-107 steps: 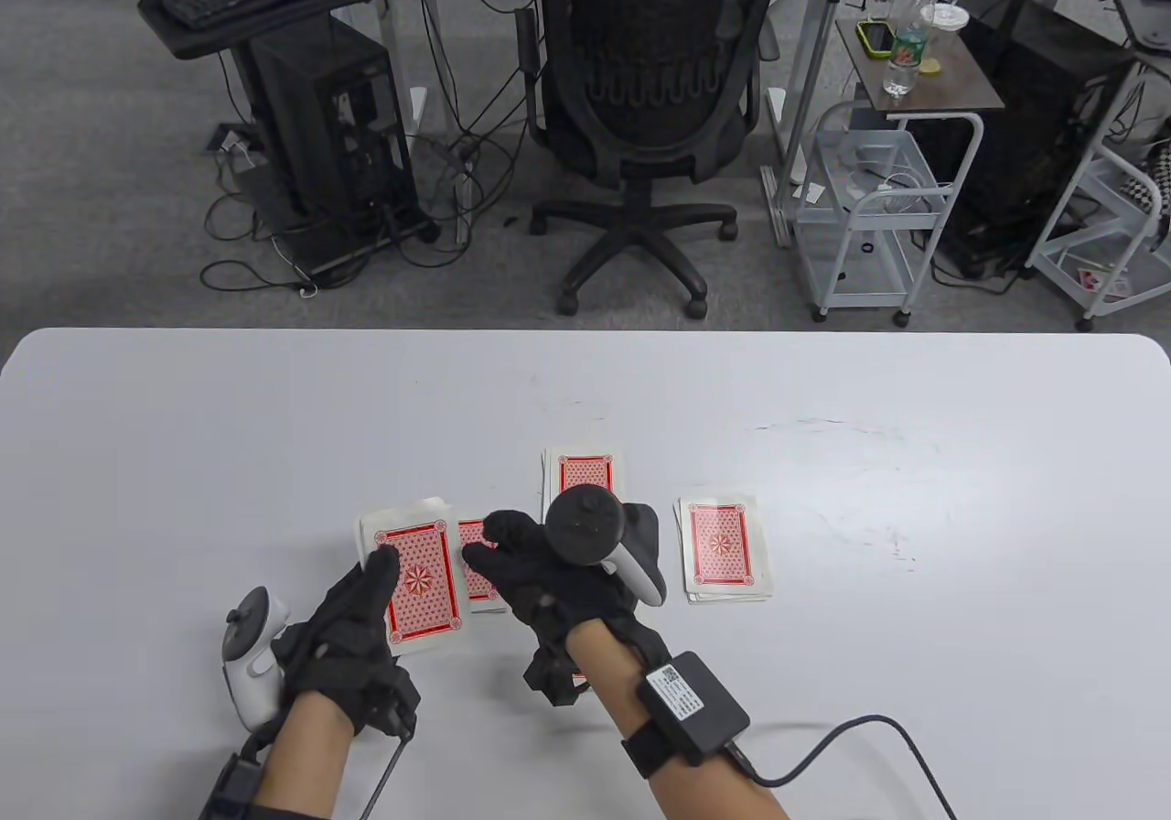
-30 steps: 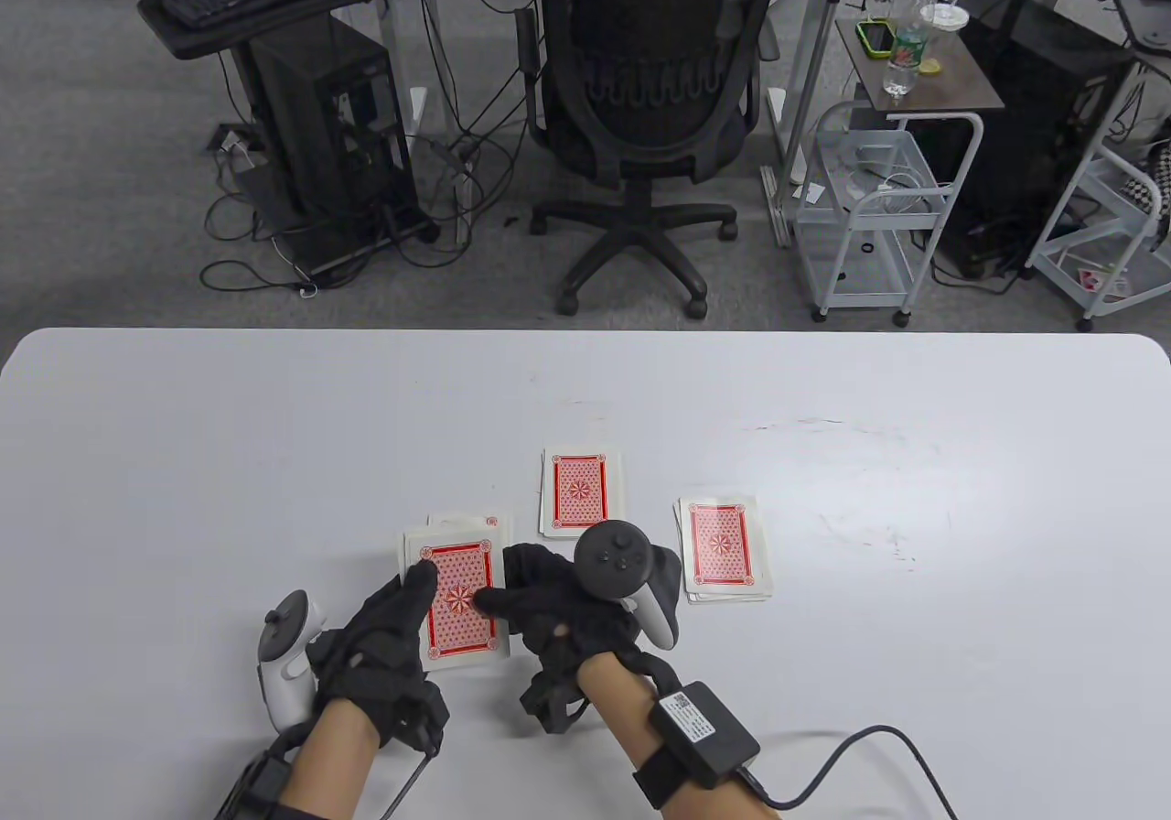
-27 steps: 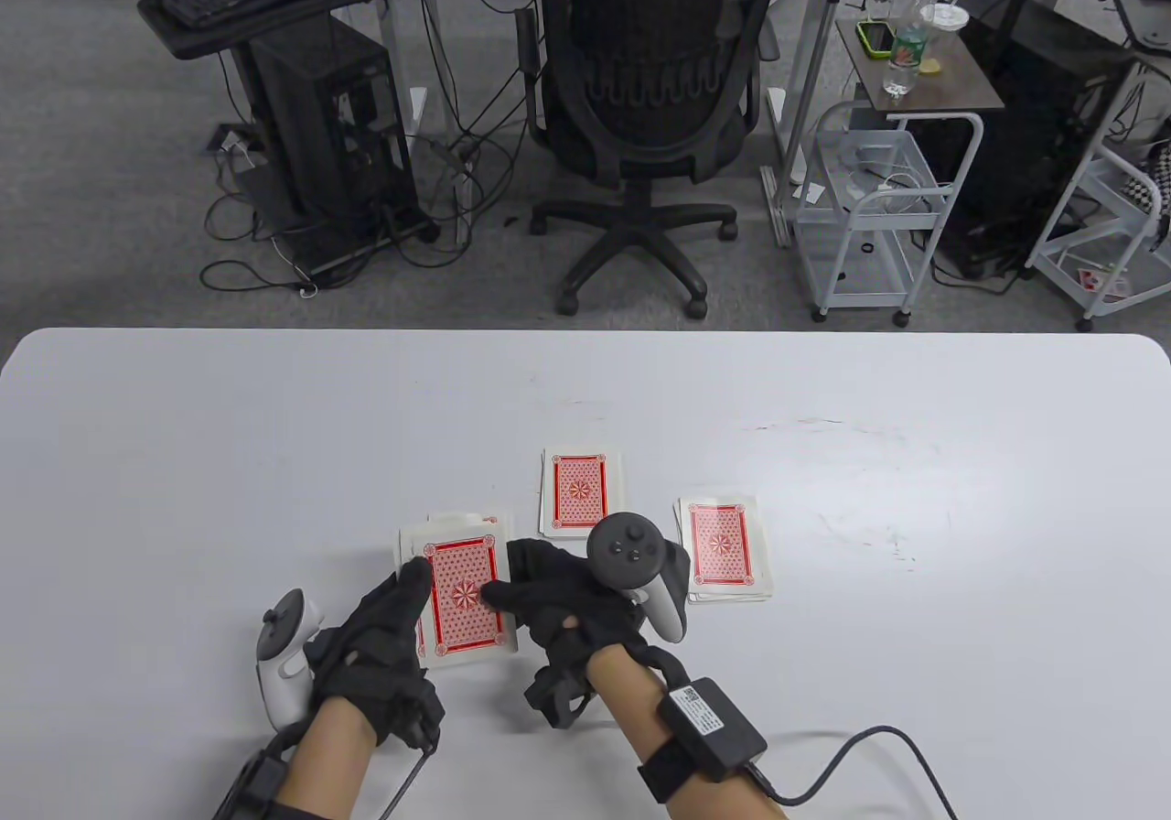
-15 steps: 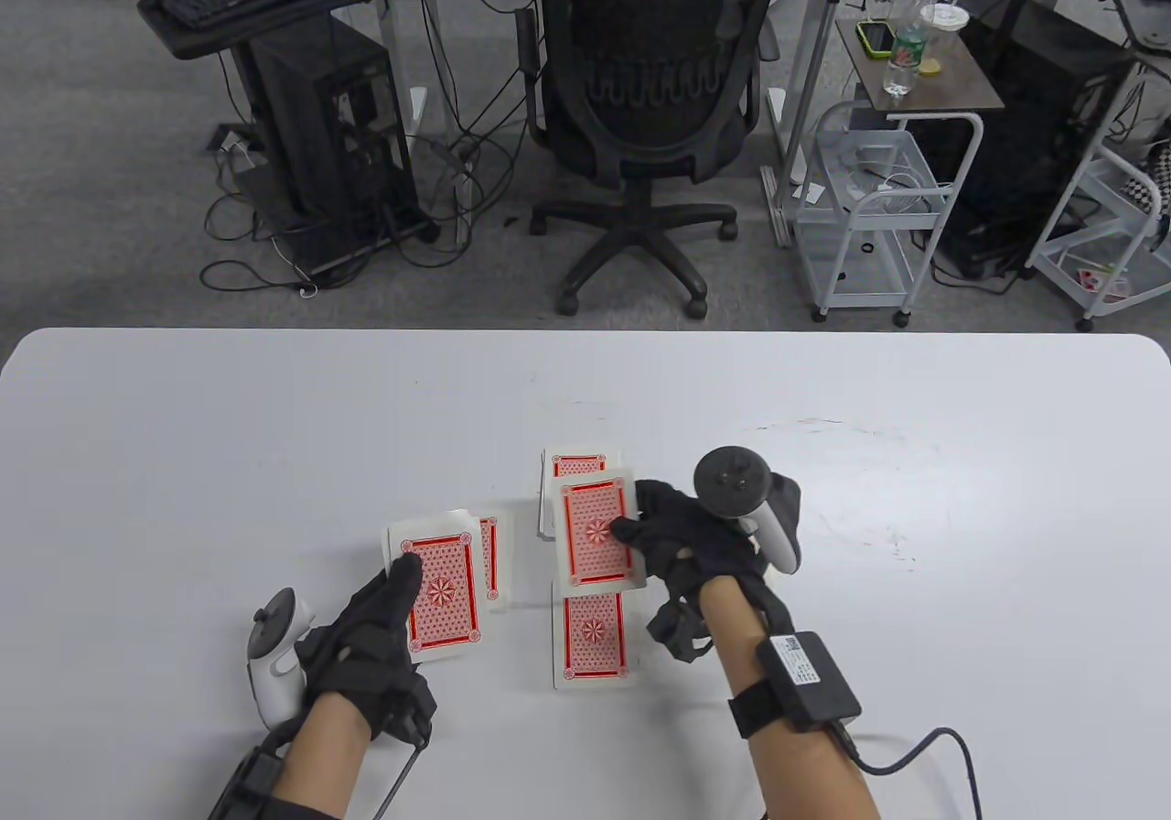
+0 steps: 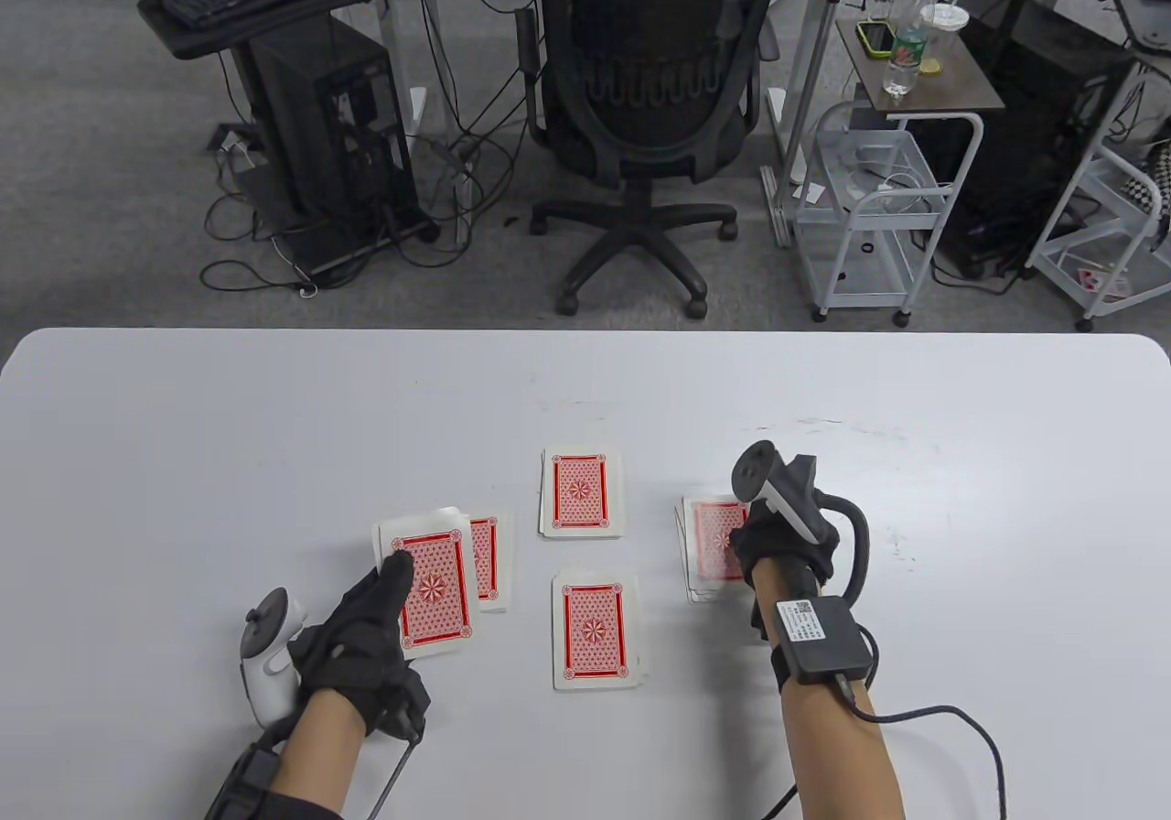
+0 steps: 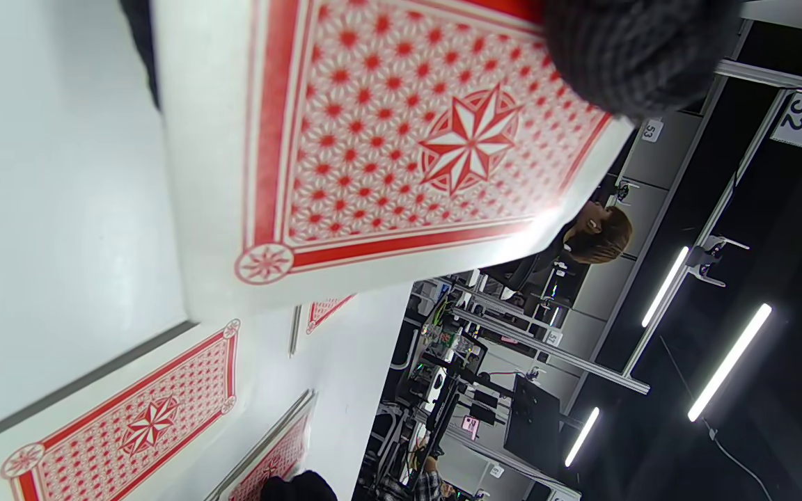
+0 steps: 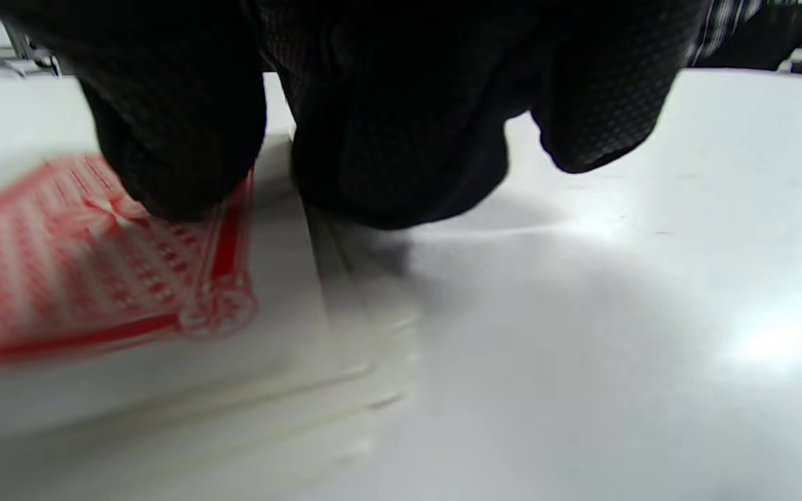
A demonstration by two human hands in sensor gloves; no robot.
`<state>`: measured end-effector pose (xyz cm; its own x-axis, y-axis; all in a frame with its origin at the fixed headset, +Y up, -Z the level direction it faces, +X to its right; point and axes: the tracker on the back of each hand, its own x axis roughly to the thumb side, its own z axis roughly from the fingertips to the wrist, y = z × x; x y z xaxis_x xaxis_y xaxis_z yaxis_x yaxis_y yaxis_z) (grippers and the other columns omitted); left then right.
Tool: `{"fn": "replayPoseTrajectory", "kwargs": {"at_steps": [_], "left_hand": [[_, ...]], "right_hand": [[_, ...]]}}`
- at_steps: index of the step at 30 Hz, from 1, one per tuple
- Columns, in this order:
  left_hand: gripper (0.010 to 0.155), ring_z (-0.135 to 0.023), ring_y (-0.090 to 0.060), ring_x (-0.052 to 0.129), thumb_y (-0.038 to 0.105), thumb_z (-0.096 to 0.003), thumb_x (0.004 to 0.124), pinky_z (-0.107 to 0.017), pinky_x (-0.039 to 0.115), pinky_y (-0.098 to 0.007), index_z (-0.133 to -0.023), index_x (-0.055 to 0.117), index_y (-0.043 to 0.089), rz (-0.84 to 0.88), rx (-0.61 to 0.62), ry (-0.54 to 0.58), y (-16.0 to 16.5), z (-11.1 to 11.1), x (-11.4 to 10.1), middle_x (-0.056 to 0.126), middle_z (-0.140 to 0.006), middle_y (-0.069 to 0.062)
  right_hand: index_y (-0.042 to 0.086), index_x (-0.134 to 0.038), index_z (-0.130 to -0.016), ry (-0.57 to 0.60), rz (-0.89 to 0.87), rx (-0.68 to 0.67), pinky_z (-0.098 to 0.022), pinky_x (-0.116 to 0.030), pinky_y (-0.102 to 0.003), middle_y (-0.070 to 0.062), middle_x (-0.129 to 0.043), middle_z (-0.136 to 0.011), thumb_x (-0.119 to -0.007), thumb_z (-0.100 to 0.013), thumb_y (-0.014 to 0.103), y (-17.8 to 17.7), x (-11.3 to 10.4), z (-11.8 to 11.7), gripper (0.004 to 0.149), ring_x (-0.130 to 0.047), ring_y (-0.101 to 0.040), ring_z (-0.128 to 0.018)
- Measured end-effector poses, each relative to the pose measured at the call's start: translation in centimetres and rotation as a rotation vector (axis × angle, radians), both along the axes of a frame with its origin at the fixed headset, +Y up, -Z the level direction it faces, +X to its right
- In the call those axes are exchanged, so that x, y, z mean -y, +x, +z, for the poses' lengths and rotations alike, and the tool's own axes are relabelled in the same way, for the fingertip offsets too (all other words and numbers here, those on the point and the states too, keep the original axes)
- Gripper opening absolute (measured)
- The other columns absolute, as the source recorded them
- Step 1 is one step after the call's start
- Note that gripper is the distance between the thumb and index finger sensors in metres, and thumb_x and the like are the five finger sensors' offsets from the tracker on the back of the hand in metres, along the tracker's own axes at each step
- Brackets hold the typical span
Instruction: Four-player card dealing with fan arrangement
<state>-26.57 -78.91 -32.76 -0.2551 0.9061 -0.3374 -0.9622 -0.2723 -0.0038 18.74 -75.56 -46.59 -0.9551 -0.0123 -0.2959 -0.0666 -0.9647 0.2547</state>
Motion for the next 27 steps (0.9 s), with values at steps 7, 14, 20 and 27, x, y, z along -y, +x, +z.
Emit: {"fn": "replayPoseTrajectory", "kwargs": {"at_steps": [7,14,20,27], "left_hand": [[0.048,-0.073,-0.025,0.103,0.057,-0.0489,0.076,-0.052,0.088,-0.044,-0.09,0.079,0.034,0.001,0.001,0.015,0.3,0.1,-0.2,0.095,-0.086,0.008],[0.047,-0.071,-0.025,0.103,0.057,-0.0485,0.077,-0.05,0.089,-0.044,-0.089,0.08,0.033,-0.005,0.035,0.03,1.9,0.6,-0.6,0.096,-0.084,0.008],[0.047,-0.069,-0.024,0.105,0.057,-0.0478,0.078,-0.049,0.09,-0.044,-0.088,0.081,0.033,-0.039,0.076,0.035,3.0,0.7,-0.7,0.097,-0.083,0.008],[0.047,-0.069,-0.025,0.105,0.057,-0.0477,0.078,-0.049,0.09,-0.044,-0.088,0.081,0.033,-0.03,0.1,0.042,3.9,0.9,-0.8,0.097,-0.083,0.008]], "right_hand": [[0.01,-0.057,-0.106,0.16,-0.156,-0.095,-0.055,-0.068,-0.059,-0.006,-0.081,-0.081,-0.085,-0.05,0.044,-1.9,-4.3,2.7,0.071,-0.097,-0.023,-0.052],[0.008,-0.063,-0.103,0.275,-0.708,-0.289,-0.054,-0.07,-0.059,-0.011,-0.081,-0.084,-0.078,-0.056,0.045,-9.9,-6.2,8.1,0.061,-0.099,-0.027,-0.057],[0.008,-0.057,-0.105,0.155,-0.916,-0.438,-0.056,-0.067,-0.061,-0.013,-0.075,-0.09,-0.08,-0.053,0.051,-15.9,-4.1,10.4,0.071,-0.096,-0.031,-0.066],[0.014,-0.075,-0.089,0.248,-0.939,-0.388,-0.053,-0.072,-0.06,0.0,-0.088,-0.071,-0.094,-0.044,0.039,-17.3,-3.2,11.1,0.056,-0.103,-0.02,-0.05]]}}
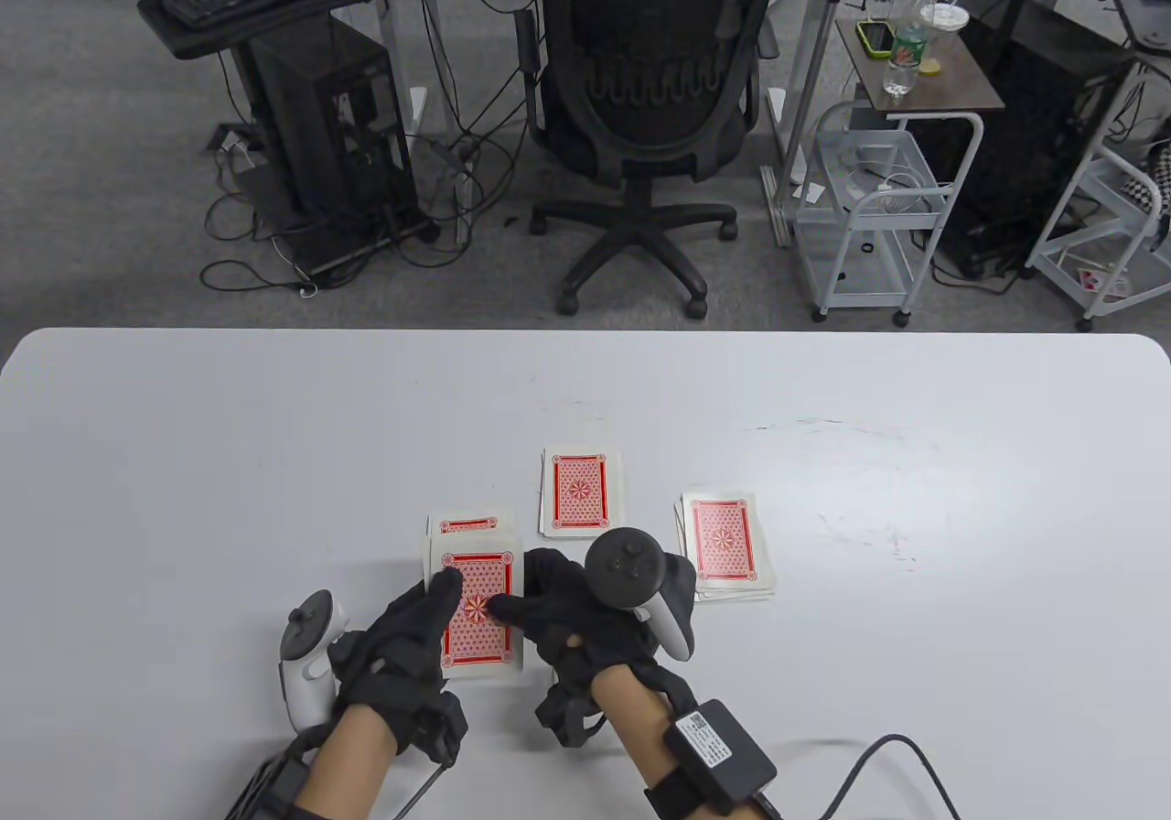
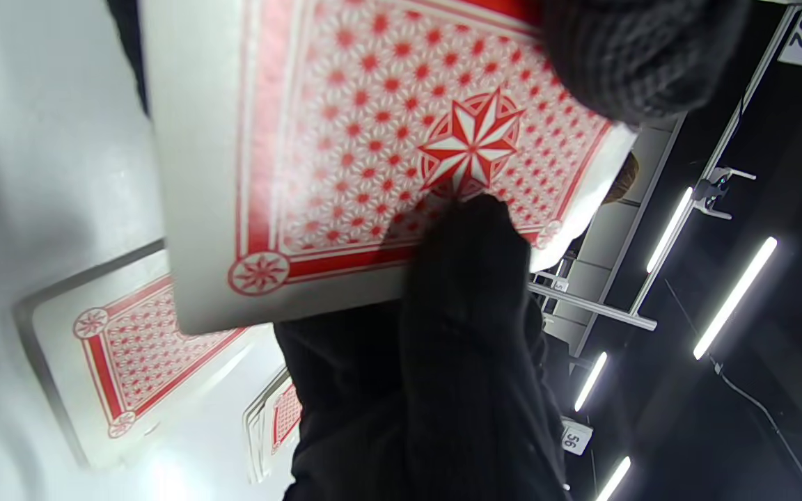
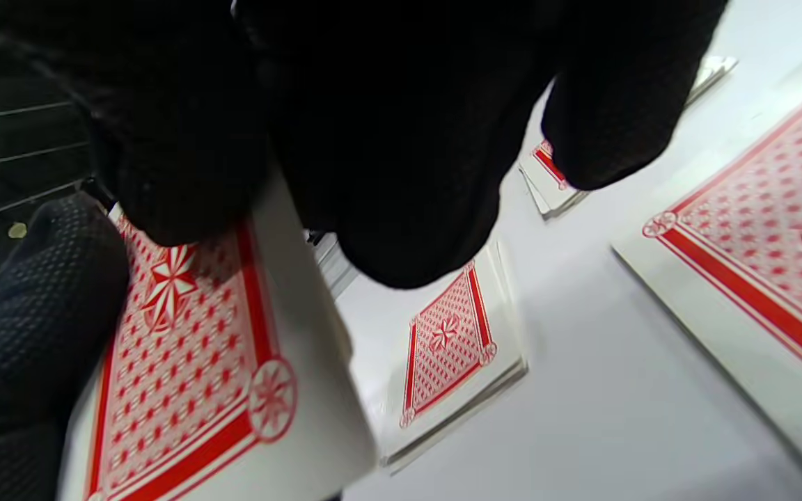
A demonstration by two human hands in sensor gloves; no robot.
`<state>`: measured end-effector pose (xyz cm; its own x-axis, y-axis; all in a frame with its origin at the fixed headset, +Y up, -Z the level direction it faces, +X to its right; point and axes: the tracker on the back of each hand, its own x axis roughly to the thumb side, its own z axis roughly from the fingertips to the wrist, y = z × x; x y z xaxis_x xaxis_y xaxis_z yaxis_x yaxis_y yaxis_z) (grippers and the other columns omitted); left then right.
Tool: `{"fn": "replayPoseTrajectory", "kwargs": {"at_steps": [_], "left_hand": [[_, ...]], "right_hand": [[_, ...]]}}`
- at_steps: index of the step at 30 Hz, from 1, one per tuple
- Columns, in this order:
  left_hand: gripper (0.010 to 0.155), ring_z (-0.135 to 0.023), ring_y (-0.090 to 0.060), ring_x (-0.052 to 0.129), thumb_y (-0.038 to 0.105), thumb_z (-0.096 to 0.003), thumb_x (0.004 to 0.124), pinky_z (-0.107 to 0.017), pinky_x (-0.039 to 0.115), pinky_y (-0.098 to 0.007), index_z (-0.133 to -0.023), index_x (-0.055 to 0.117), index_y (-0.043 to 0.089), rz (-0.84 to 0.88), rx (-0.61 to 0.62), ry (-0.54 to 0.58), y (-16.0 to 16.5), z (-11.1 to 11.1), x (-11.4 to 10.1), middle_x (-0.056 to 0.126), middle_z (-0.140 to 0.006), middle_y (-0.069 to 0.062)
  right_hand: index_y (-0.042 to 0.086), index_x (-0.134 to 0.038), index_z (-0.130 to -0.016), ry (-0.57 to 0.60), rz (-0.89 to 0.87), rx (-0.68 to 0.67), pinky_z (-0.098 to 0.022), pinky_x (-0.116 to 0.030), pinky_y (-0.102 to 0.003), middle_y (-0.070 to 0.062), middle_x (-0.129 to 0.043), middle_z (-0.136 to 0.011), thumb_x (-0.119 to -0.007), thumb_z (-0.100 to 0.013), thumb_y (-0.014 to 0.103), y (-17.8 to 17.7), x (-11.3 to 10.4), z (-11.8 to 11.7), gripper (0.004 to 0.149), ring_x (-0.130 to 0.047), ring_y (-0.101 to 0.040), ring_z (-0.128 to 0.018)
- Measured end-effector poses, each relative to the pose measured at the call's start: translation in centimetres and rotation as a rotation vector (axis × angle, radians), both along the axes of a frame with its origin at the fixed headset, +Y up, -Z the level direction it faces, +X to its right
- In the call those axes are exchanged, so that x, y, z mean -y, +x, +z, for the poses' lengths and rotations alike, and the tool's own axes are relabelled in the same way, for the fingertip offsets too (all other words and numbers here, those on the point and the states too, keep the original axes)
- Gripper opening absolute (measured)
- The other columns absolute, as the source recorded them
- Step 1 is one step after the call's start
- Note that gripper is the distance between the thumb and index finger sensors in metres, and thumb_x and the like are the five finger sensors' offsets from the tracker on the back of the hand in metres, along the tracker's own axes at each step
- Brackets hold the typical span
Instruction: Four-player card dealing with fan arrangement
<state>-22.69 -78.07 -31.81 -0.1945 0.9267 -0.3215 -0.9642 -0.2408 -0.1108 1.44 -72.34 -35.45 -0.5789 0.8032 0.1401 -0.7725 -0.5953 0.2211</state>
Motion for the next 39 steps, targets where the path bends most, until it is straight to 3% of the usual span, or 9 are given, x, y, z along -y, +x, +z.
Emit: {"fn": "replayPoseTrajectory", "kwargs": {"at_steps": [8,13,20,27,30,34,36,39], "left_hand": [[0.048,-0.07,-0.025,0.104,0.056,-0.0479,0.076,-0.049,0.089,-0.044,-0.089,0.08,0.033,0.026,0.031,0.0,-0.2,-0.2,0.0,0.096,-0.084,0.008],[0.047,-0.071,-0.025,0.104,0.056,-0.0484,0.076,-0.05,0.089,-0.044,-0.09,0.079,0.033,0.011,-0.04,-0.008,-2.0,-0.4,0.0,0.096,-0.085,0.008],[0.048,-0.072,-0.025,0.103,0.056,-0.0491,0.076,-0.051,0.088,-0.044,-0.091,0.078,0.033,-0.003,-0.09,-0.026,-3.5,-0.5,0.3,0.095,-0.086,0.009],[0.047,-0.072,-0.025,0.103,0.056,-0.0489,0.076,-0.051,0.089,-0.044,-0.09,0.079,0.033,-0.019,-0.087,-0.02,-3.4,-0.5,0.3,0.095,-0.085,0.008],[0.047,-0.072,-0.025,0.103,0.056,-0.0491,0.076,-0.051,0.089,-0.044,-0.09,0.079,0.033,-0.017,-0.088,-0.023,-3.4,-0.4,0.2,0.095,-0.086,0.008],[0.047,-0.072,-0.025,0.103,0.057,-0.0492,0.076,-0.051,0.088,-0.044,-0.09,0.078,0.033,-0.014,-0.093,-0.021,-3.4,-0.4,0.2,0.095,-0.086,0.009],[0.047,-0.072,-0.025,0.103,0.057,-0.0491,0.076,-0.051,0.088,-0.044,-0.09,0.078,0.033,-0.012,-0.09,-0.016,-3.2,-0.4,0.2,0.095,-0.086,0.009],[0.047,-0.072,-0.025,0.103,0.057,-0.0491,0.076,-0.051,0.088,-0.044,-0.09,0.078,0.033,-0.013,-0.067,-0.008,-2.5,-0.4,0.1,0.095,-0.086,0.008]], "right_hand": [[0.006,-0.072,-0.093,-0.112,-0.185,-0.037,-0.052,-0.074,-0.058,-0.003,-0.093,-0.069,-0.092,-0.045,0.03,2.1,0.8,-1.0,0.057,-0.108,-0.022,-0.052],[0.003,-0.064,-0.098,-0.133,-0.13,-0.03,-0.05,-0.075,-0.056,-0.003,-0.09,-0.071,-0.09,-0.047,0.03,4.9,0.5,-1.9,0.064,-0.104,-0.02,-0.044],[-0.001,-0.053,-0.104,-0.166,0.284,0.022,-0.047,-0.076,-0.053,-0.004,-0.086,-0.073,-0.089,-0.049,0.032,6.8,1.8,-2.4,0.073,-0.099,-0.014,-0.034],[0.0,-0.054,-0.104,-0.084,0.817,0.086,-0.046,-0.079,-0.049,-0.001,-0.087,-0.069,-0.089,-0.049,0.041,4.8,3.5,-2.2,0.076,-0.099,-0.008,-0.03],[0.004,-0.059,-0.103,-0.056,0.945,0.059,-0.045,-0.08,-0.047,0.003,-0.088,-0.066,-0.084,-0.05,0.046,3.9,3.6,-2.0,0.072,-0.099,-0.005,-0.027],[0.005,-0.059,-0.104,0.006,0.886,0.079,-0.046,-0.079,-0.049,0.001,-0.089,-0.067,-0.083,-0.051,0.049,3.7,2.2,-1.8,0.073,-0.099,-0.008,-0.029],[0.006,-0.059,-0.104,0.024,0.75,0.075,-0.049,-0.077,-0.051,-0.002,-0.087,-0.072,-0.08,-0.053,0.05,3.9,1.2,-1.6,0.071,-0.101,-0.012,-0.036],[0.01,-0.064,-0.102,-0.063,0.446,0.003,-0.053,-0.072,-0.057,-0.01,-0.081,-0.084,-0.076,-0.056,0.049,3.6,0.3,-1.1,0.062,-0.1,-0.022,-0.054]]}}
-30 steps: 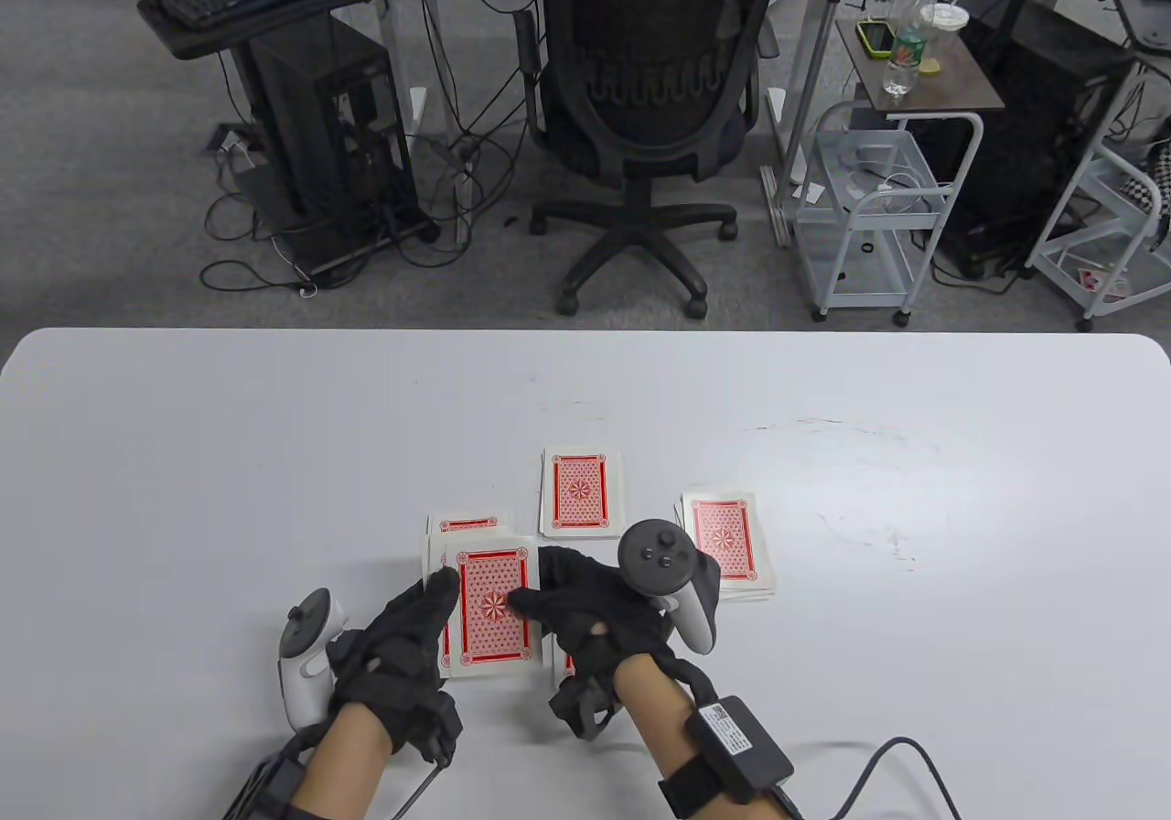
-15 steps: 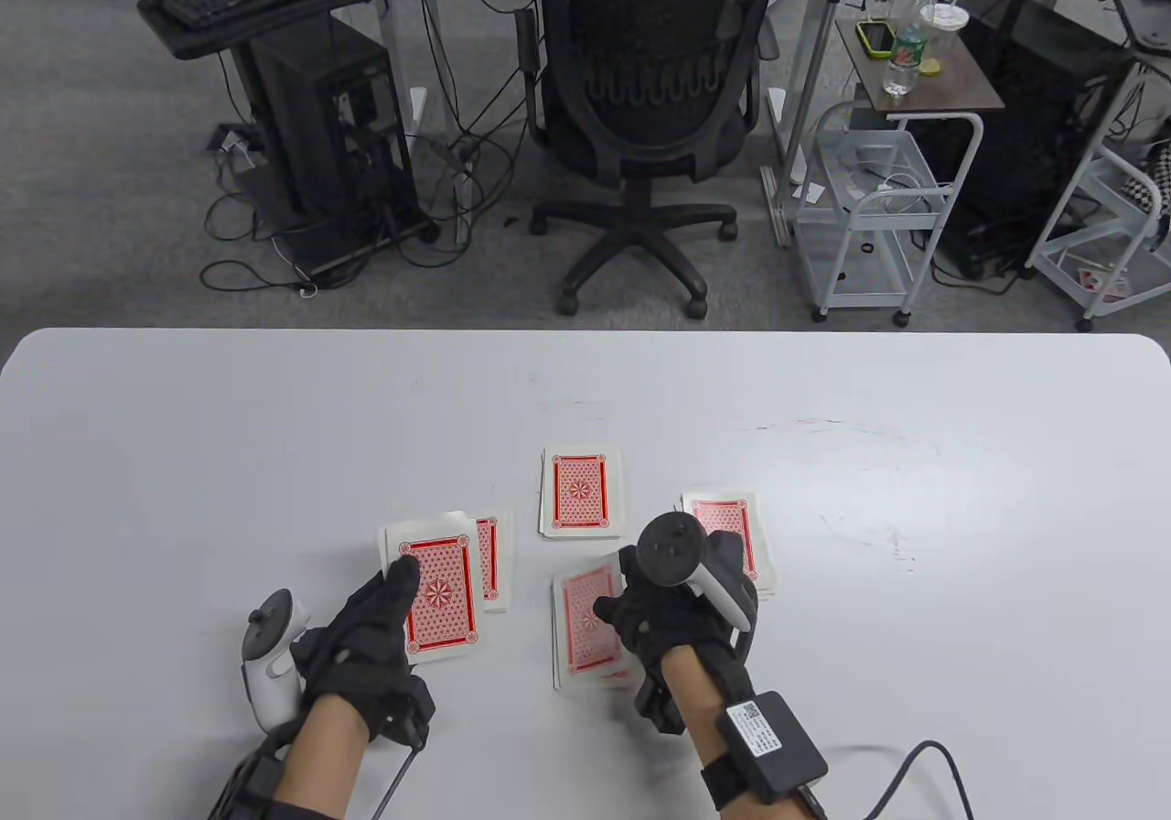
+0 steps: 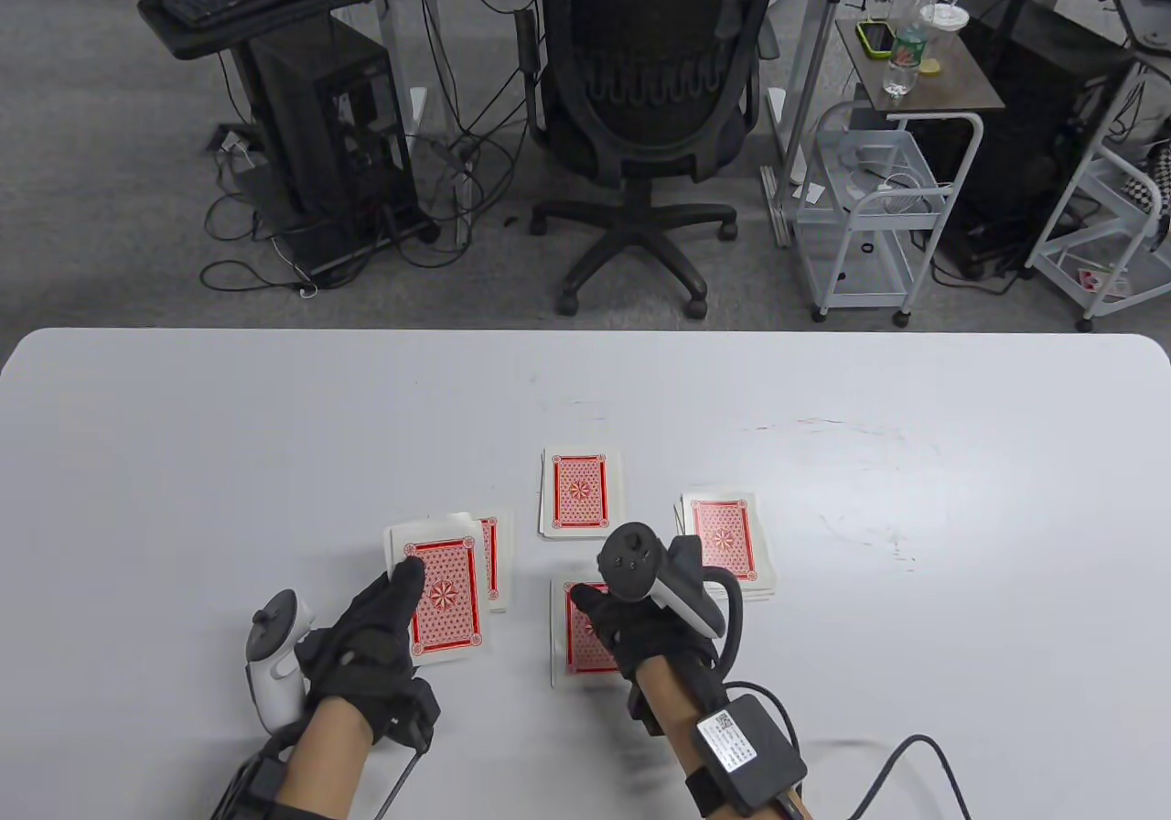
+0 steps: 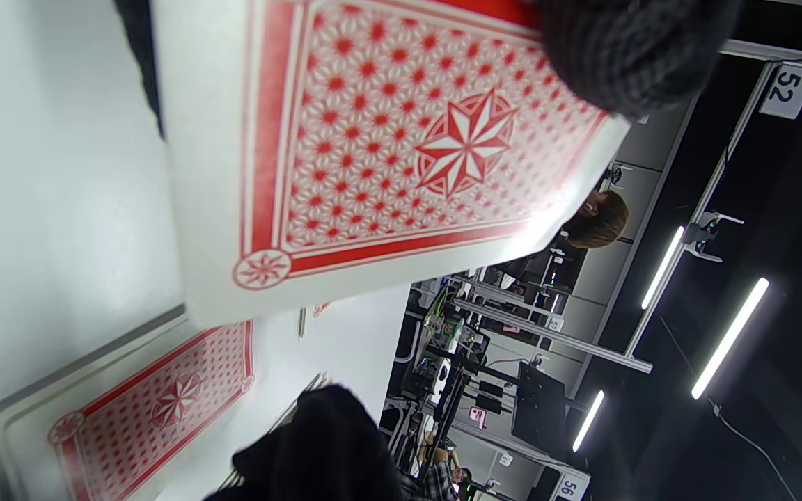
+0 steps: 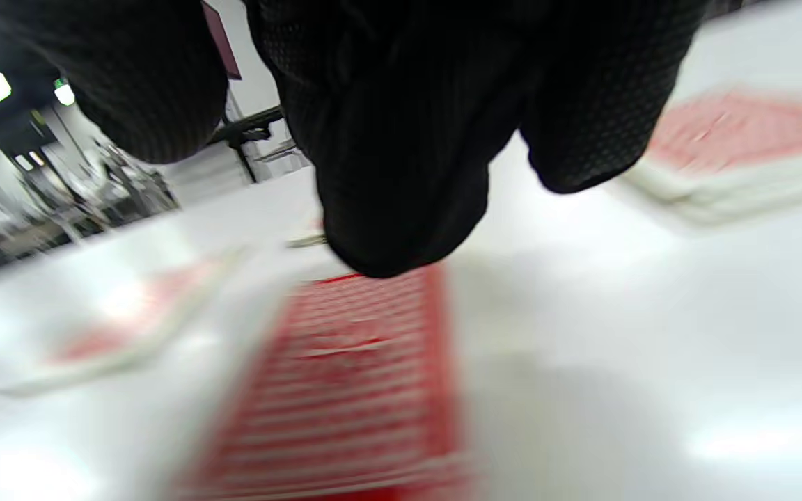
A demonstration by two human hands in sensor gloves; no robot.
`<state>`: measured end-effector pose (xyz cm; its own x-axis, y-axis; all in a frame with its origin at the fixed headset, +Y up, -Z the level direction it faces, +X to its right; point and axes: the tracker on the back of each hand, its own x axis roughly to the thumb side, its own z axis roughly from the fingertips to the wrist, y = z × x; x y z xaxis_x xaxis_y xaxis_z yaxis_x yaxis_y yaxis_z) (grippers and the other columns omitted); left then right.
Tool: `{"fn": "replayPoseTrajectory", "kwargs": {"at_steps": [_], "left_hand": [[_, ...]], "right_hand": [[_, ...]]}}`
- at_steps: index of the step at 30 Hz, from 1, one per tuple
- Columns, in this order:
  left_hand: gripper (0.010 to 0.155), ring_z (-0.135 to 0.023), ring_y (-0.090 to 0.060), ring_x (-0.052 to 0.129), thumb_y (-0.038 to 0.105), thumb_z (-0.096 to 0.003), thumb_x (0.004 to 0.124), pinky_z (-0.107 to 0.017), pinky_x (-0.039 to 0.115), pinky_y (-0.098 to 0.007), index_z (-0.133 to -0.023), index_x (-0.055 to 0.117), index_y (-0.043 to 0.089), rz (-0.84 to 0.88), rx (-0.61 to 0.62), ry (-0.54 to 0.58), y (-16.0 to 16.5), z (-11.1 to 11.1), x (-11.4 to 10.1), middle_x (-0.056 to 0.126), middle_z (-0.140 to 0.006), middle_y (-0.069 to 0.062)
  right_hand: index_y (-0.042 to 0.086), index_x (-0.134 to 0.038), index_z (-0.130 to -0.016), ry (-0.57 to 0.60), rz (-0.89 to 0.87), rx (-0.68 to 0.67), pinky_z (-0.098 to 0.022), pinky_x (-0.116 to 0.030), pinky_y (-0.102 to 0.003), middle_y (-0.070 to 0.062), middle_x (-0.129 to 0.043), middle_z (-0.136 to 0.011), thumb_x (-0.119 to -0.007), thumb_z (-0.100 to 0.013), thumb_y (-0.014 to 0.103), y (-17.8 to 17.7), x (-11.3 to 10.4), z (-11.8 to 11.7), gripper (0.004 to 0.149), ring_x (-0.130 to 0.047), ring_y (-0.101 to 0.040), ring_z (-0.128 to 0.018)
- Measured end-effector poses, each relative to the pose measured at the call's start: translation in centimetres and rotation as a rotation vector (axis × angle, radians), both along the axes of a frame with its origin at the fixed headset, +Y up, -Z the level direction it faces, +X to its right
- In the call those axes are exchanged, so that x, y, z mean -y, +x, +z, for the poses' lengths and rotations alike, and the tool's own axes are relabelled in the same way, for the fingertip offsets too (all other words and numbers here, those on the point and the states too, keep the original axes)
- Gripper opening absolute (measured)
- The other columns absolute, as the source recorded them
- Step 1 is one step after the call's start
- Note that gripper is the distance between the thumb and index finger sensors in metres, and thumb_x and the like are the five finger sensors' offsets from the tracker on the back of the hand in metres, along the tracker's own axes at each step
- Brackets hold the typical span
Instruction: Four-player card dealing with fan arrangement
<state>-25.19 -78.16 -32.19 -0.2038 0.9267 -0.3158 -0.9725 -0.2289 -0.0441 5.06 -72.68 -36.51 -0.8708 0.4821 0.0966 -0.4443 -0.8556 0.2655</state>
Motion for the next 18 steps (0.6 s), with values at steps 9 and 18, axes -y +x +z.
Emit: {"fn": "replayPoseTrajectory", "kwargs": {"at_steps": [9,18], "left_hand": [[0.047,-0.07,-0.024,0.104,0.057,-0.0483,0.077,-0.05,0.089,-0.044,-0.089,0.08,0.033,-0.017,0.086,0.033,2.6,0.5,-0.5,0.096,-0.084,0.008],[0.048,-0.07,-0.025,0.104,0.056,-0.0477,0.077,-0.049,0.09,-0.044,-0.089,0.08,0.033,0.007,0.097,0.014,2.6,0.4,-0.2,0.096,-0.084,0.008]], "right_hand": [[0.009,-0.061,-0.098,0.01,-0.488,-0.092,-0.053,-0.071,-0.062,-0.007,-0.077,-0.082,-0.088,-0.047,0.047,-2.6,0.4,1.1,0.07,-0.098,-0.025,-0.058],[0.011,-0.073,-0.09,0.007,-0.547,-0.056,-0.051,-0.075,-0.059,-0.003,-0.088,-0.072,-0.091,-0.045,0.033,-2.2,0.5,0.8,0.053,-0.107,-0.02,-0.051]]}}
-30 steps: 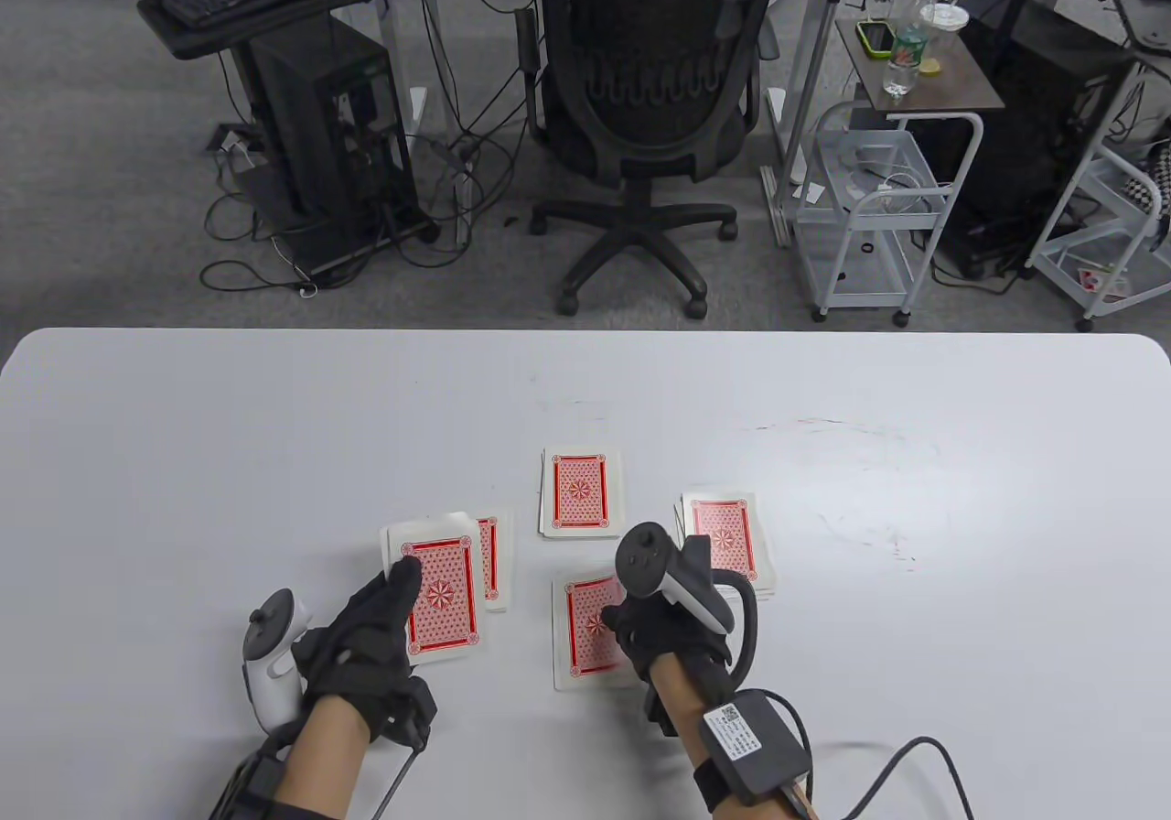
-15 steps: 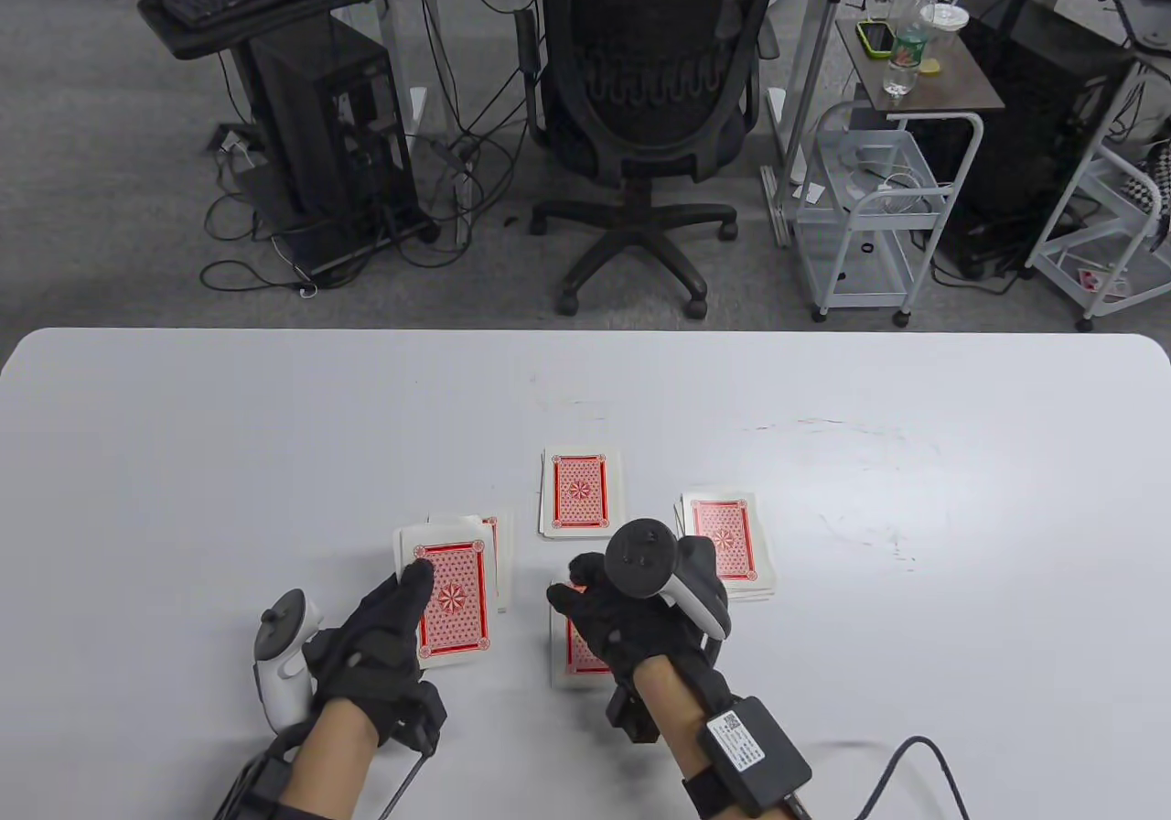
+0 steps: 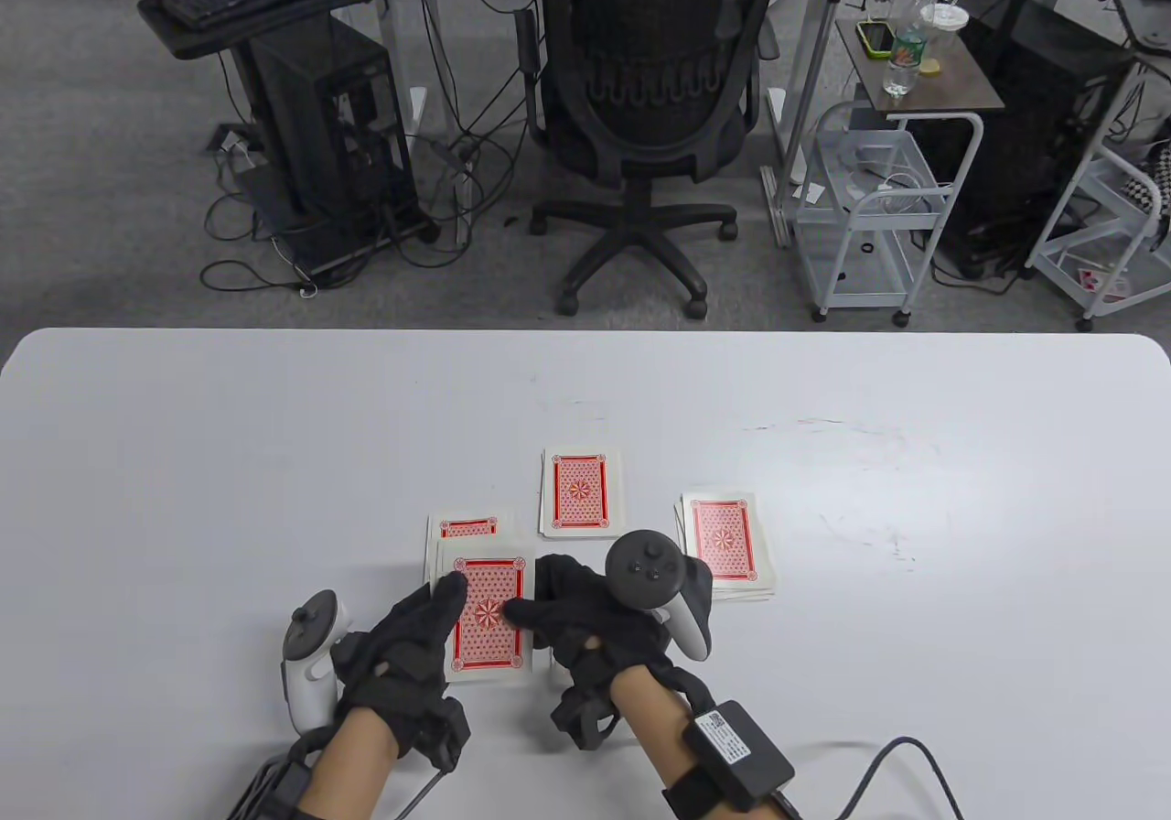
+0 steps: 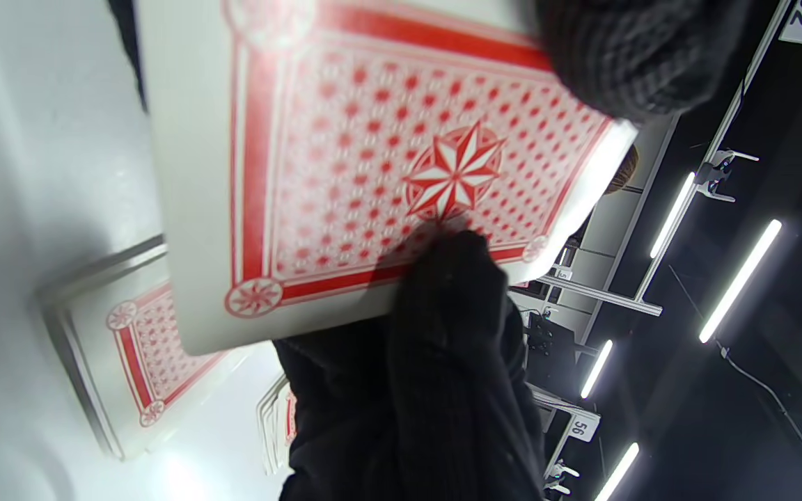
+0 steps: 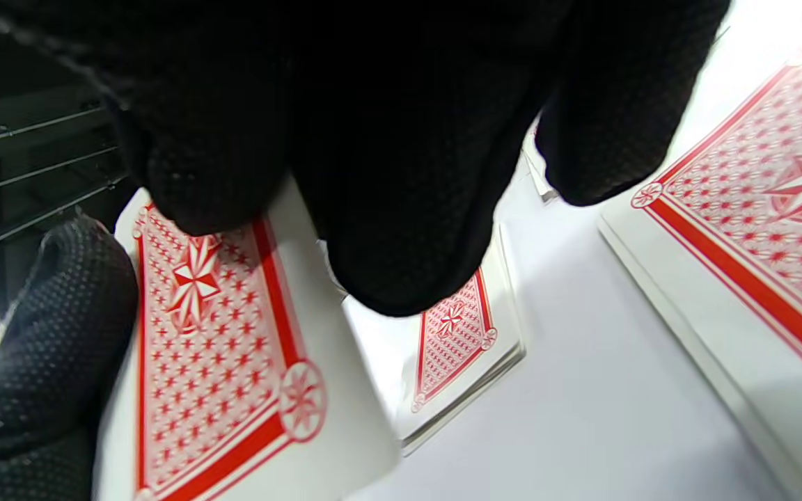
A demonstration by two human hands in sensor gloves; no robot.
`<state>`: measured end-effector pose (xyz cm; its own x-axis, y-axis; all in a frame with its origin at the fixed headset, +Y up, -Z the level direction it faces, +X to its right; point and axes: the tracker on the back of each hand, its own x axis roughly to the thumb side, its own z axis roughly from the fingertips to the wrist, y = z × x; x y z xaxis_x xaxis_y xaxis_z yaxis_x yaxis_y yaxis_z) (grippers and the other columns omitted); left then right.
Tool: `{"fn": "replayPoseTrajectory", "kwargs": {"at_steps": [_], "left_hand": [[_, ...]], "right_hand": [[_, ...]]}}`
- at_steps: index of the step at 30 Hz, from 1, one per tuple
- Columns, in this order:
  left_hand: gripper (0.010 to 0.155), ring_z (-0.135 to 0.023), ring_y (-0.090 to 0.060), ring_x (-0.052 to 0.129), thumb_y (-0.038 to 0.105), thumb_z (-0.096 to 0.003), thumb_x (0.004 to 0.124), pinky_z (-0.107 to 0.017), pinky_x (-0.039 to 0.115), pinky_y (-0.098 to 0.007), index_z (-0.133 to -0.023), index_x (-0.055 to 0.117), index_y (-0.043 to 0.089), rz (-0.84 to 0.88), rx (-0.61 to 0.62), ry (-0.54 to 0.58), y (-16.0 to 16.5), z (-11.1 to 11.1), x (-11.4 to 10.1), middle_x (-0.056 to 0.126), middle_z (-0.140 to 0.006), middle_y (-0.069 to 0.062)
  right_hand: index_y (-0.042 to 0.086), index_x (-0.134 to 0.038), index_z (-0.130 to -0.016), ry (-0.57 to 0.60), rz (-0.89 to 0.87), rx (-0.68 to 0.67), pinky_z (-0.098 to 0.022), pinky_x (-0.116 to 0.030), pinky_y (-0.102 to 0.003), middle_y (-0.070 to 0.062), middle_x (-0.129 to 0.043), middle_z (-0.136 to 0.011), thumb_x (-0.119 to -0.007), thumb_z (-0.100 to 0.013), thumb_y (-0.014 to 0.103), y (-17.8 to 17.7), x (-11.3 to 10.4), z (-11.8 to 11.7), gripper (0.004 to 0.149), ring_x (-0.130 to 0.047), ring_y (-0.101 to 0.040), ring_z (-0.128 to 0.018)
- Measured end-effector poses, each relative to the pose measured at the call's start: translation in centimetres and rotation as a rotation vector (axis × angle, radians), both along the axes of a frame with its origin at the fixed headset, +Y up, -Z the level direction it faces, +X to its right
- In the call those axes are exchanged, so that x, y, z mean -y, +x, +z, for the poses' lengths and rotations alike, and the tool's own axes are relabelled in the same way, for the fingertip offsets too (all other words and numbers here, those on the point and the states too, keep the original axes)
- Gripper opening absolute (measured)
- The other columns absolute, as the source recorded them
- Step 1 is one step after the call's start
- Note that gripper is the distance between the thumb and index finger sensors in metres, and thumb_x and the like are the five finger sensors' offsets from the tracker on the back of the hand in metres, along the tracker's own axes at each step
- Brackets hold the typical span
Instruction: Four-player card dealing with fan arrangement
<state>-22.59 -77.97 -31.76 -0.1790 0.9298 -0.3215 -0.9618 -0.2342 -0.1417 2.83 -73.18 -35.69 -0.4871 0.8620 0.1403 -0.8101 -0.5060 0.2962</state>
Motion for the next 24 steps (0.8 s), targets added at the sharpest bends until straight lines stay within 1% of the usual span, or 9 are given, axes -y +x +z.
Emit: {"fn": "replayPoseTrajectory", "kwargs": {"at_steps": [2,4,8,10,12,15,18,22,24], "left_hand": [[0.048,-0.07,-0.025,0.104,0.056,-0.0477,0.076,-0.049,0.089,-0.044,-0.089,0.08,0.033,0.023,0.002,-0.004,-0.3,-0.1,0.0,0.096,-0.084,0.008],[0.048,-0.07,-0.025,0.105,0.056,-0.0478,0.076,-0.049,0.09,-0.044,-0.089,0.08,0.033,0.031,-0.016,0.002,-0.8,-0.2,-0.1,0.096,-0.084,0.008],[0.047,-0.071,-0.025,0.104,0.057,-0.0484,0.076,-0.051,0.089,-0.044,-0.09,0.079,0.034,0.034,-0.116,-0.013,-3.9,-0.7,0.0,0.095,-0.085,0.009],[0.047,-0.071,-0.025,0.104,0.057,-0.0484,0.076,-0.05,0.089,-0.044,-0.09,0.079,0.034,0.021,-0.195,-0.018,-5.7,-0.8,0.1,0.095,-0.085,0.009],[0.047,-0.071,-0.025,0.103,0.057,-0.0486,0.076,-0.051,0.089,-0.044,-0.09,0.079,0.034,0.007,-0.289,-0.036,-8.0,-0.7,0.4,0.095,-0.085,0.009],[0.047,-0.072,-0.025,0.103,0.057,-0.0489,0.076,-0.051,0.089,-0.044,-0.09,0.079,0.034,0.03,-0.365,-0.059,-9.8,-0.6,0.8,0.095,-0.086,0.009],[0.047,-0.072,-0.025,0.103,0.057,-0.0491,0.076,-0.051,0.089,-0.044,-0.09,0.079,0.033,0.049,-0.377,-0.064,-10.2,-0.7,1.0,0.095,-0.086,0.008],[0.047,-0.072,-0.025,0.103,0.057,-0.049,0.076,-0.051,0.089,-0.044,-0.09,0.079,0.033,0.046,-0.349,-0.064,-9.6,-1.0,1.0,0.095,-0.086,0.008],[0.047,-0.071,-0.025,0.104,0.057,-0.0488,0.076,-0.051,0.089,-0.044,-0.09,0.079,0.033,0.04,-0.337,-0.058,-9.3,-1.1,0.9,0.095,-0.085,0.008]], "right_hand": [[0.008,-0.072,-0.092,-0.014,-0.055,-0.006,-0.051,-0.075,-0.058,-0.003,-0.089,-0.071,-0.09,-0.046,0.031,0.2,0.0,-0.3,0.054,-0.107,-0.021,-0.051],[0.007,-0.07,-0.094,-0.024,-0.073,-0.005,-0.052,-0.075,-0.058,-0.003,-0.089,-0.072,-0.09,-0.046,0.029,0.3,-0.3,-0.5,0.056,-0.107,-0.021,-0.051],[0.003,-0.064,-0.098,-0.015,-0.052,0.018,-0.049,-0.076,-0.055,-0.003,-0.089,-0.072,-0.089,-0.048,0.03,0.3,-1.4,-2.2,0.063,-0.105,-0.018,-0.042],[0.001,-0.061,-0.1,-0.03,-0.012,0.035,-0.048,-0.077,-0.054,-0.004,-0.088,-0.073,-0.089,-0.049,0.031,-0.3,-1.8,-3.3,0.066,-0.103,-0.016,-0.037],[0.0,-0.058,-0.101,-0.027,0.07,0.06,-0.047,-0.077,-0.054,-0.004,-0.087,-0.073,-0.088,-0.049,0.031,-1.6,-2.1,-5.1,0.068,-0.101,-0.014,-0.034],[-0.002,-0.056,-0.102,-0.032,0.204,0.044,-0.046,-0.078,-0.053,-0.004,-0.088,-0.072,-0.088,-0.049,0.032,-4.1,-2.2,-7.4,0.07,-0.1,-0.012,-0.031],[-0.003,-0.053,-0.103,-0.068,0.367,0.017,-0.045,-0.078,-0.052,-0.004,-0.088,-0.07,-0.088,-0.05,0.034,-7.2,-1.4,-9.0,0.073,-0.099,-0.01,-0.029],[-0.004,-0.053,-0.103,-0.041,0.627,0.034,-0.044,-0.079,-0.051,-0.002,-0.09,-0.066,-0.088,-0.049,0.036,-10.2,0.1,-10.1,0.076,-0.099,-0.009,-0.026],[-0.004,-0.054,-0.102,-0.024,0.801,0.038,-0.044,-0.08,-0.05,0.0,-0.09,-0.065,-0.089,-0.049,0.038,-11.4,1.1,-10.3,0.076,-0.098,-0.008,-0.025]]}}
